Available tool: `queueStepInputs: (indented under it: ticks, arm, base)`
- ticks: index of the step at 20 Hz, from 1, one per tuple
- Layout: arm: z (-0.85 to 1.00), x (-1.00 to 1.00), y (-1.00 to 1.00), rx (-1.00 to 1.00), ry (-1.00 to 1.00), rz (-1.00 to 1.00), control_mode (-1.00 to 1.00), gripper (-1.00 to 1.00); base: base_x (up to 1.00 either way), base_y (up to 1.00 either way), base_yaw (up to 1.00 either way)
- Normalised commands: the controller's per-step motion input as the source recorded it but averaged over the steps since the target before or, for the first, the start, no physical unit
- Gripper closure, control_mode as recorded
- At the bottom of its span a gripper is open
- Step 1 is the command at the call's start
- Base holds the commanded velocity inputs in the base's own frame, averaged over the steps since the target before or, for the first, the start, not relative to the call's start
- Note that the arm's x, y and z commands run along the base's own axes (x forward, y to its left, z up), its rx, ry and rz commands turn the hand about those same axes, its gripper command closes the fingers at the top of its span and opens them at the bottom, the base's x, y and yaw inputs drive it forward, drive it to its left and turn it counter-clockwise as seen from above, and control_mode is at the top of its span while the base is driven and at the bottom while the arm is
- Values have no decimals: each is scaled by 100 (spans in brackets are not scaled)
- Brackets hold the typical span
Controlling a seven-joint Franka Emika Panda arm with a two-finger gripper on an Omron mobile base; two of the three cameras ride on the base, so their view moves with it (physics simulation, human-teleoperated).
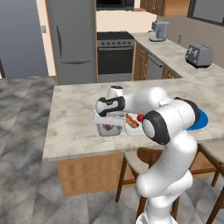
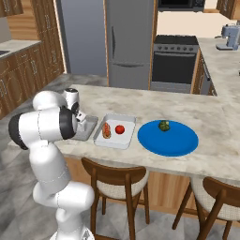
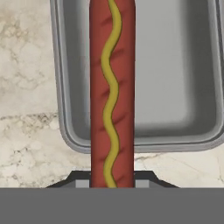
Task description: Place one cooked food and one vegetable from the large plate to each tupperware container.
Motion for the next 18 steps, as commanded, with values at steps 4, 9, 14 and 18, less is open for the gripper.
queueStepInputs:
  ticks: [4,9,14,18]
  arm:
    - [-10,12,19,0,3,0,-100,100]
    - [-7,51,12,0,4,5,-100,100]
    - [-18,50,0,0,11,3,-100,100]
    - [-15,48,0,0,6,0,-100,100]
  base:
    - [0,0,0]
    - [0,0,0]
    - [0,0,0]
    - [0,0,0]
